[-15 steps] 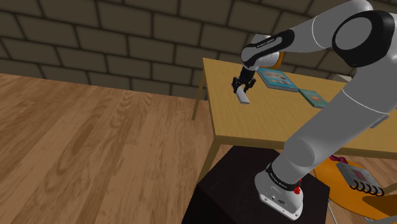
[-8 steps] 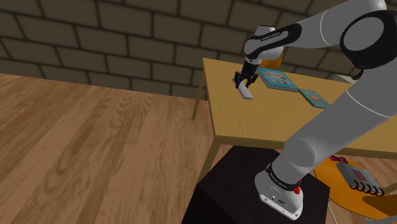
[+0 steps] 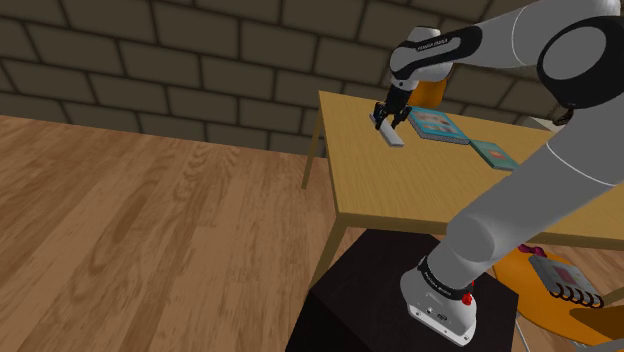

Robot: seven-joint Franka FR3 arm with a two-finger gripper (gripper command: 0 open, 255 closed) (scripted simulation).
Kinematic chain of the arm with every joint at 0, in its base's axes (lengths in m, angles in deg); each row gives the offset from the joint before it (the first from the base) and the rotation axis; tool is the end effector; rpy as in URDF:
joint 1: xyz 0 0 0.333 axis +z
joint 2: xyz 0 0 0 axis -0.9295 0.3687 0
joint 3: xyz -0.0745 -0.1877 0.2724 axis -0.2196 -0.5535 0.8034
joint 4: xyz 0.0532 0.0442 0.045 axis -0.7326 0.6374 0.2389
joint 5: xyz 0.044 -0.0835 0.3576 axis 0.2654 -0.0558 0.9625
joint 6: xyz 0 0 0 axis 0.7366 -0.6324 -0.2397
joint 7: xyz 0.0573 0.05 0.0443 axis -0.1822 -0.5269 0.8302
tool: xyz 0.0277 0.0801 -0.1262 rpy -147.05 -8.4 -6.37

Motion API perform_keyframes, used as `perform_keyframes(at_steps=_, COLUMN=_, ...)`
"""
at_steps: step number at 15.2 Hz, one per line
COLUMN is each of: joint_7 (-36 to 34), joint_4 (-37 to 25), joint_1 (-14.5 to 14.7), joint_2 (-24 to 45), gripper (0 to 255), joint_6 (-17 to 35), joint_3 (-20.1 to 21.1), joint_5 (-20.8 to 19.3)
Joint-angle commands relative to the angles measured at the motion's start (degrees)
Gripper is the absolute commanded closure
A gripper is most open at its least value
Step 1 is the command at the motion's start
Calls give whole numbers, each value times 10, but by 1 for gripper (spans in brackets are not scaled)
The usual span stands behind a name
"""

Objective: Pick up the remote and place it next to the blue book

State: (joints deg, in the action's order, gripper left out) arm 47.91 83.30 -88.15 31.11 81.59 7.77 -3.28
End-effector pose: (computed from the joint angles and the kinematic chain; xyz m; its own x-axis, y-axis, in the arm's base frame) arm 0.3981 -0.2932 0.4190 0.8133 -0.5818 0.0090 -0.5819 -0.8131 0.0179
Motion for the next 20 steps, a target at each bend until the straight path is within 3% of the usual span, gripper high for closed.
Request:
perform_keyframes(at_steps=1, joint_7=25, joint_4=-35, joint_1=-8, joint_2=29, gripper=255, joint_6=-6, joint_3=-12, joint_5=9)
perform_keyframes(at_steps=10, joint_7=147, joint_4=-227, joint_1=-68, joint_2=187, gripper=255, joint_6=-49, joint_3=-52, joint_5=71)
perform_keyframes(at_steps=18, joint_7=226, joint_4=-464, joint_1=-151, joint_2=353, gripper=255, joint_6=-130, joint_3=-56, joint_5=131)
perform_keyframes(at_steps=20, joint_7=226, joint_4=-453, joint_1=-151, joint_2=356, gripper=255, joint_6=-116, joint_3=-55, joint_5=131)
